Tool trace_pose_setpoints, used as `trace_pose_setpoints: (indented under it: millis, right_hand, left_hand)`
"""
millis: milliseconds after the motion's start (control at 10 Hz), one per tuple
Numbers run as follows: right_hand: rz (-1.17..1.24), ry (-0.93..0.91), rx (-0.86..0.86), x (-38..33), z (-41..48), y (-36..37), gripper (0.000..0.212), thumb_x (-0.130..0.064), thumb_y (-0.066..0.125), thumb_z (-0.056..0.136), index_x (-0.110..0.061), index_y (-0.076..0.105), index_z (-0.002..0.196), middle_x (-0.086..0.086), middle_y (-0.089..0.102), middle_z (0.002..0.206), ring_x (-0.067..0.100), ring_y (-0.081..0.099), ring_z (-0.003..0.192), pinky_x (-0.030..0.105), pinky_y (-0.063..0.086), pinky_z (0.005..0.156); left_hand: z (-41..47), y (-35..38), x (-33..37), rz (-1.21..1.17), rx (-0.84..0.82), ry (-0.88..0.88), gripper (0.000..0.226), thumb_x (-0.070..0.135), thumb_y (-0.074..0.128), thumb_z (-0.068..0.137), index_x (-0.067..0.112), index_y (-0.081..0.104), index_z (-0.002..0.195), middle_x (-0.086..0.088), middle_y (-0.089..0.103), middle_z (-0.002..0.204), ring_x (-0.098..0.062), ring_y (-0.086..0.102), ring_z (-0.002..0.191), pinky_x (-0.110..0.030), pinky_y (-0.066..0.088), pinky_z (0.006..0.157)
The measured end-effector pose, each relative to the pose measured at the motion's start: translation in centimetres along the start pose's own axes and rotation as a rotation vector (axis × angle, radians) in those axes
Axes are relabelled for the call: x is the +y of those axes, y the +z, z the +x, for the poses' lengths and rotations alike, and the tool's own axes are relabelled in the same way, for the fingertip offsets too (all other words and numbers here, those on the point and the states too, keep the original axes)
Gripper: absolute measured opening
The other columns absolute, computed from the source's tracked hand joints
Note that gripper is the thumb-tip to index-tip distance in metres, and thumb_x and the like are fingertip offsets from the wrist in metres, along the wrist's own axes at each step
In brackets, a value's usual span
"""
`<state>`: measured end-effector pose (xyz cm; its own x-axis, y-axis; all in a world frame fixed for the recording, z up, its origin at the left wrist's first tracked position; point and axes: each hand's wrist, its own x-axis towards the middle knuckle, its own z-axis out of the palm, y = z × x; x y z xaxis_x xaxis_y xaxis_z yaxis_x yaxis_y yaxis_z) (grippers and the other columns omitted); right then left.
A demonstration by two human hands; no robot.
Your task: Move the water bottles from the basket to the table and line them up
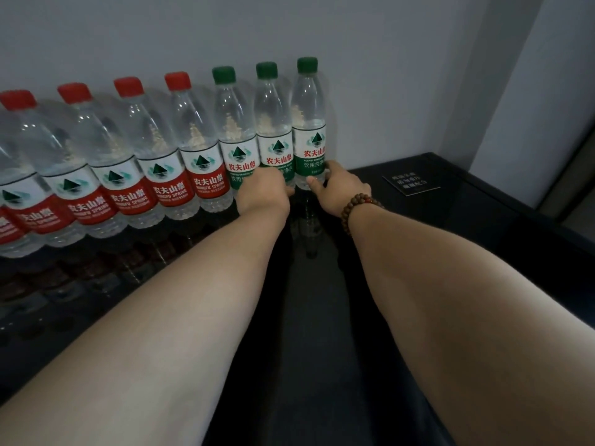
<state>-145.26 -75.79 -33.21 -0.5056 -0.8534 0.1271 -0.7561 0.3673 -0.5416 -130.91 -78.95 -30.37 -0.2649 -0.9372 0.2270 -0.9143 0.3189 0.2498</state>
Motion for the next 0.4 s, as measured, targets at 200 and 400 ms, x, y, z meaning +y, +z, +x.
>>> trace_pose_setpoints:
  millis: [200,400]
  right_hand:
    - [0.432,0.144,-0.003,-0.2,-2.4,-2.8,0.078,-0.061,0.069,0.087,-0.011,0.05,0.145,0.006,0.06,0.143,0.026,0.056,0.132,0.033,0.043,0.106]
    - [0.427,0.006,0.04,-1.3,-12.0,-8.9,0.037,-0.041,0.071,0.093,-0.018,0.068,0.123,-0.001,0.073,0.112,0.013,0.069,0.104,0.035,0.057,0.094]
  left_hand:
    - [-5.7,-4.1,-1.5,-0.012,0.019,0.14,0.036,0.047,0.061,0.098,0.011,0.062,0.099,-0.007,0.063,0.094,-0.031,0.065,0.095,-0.034,0.043,0.069]
    - [-16.1,-9.5,-6.6,-0.245,0.022,0.2,0.032,0.057,0.059,0.095,0.025,0.059,0.09,0.009,0.063,0.084,-0.013,0.062,0.078,-0.04,0.057,0.071]
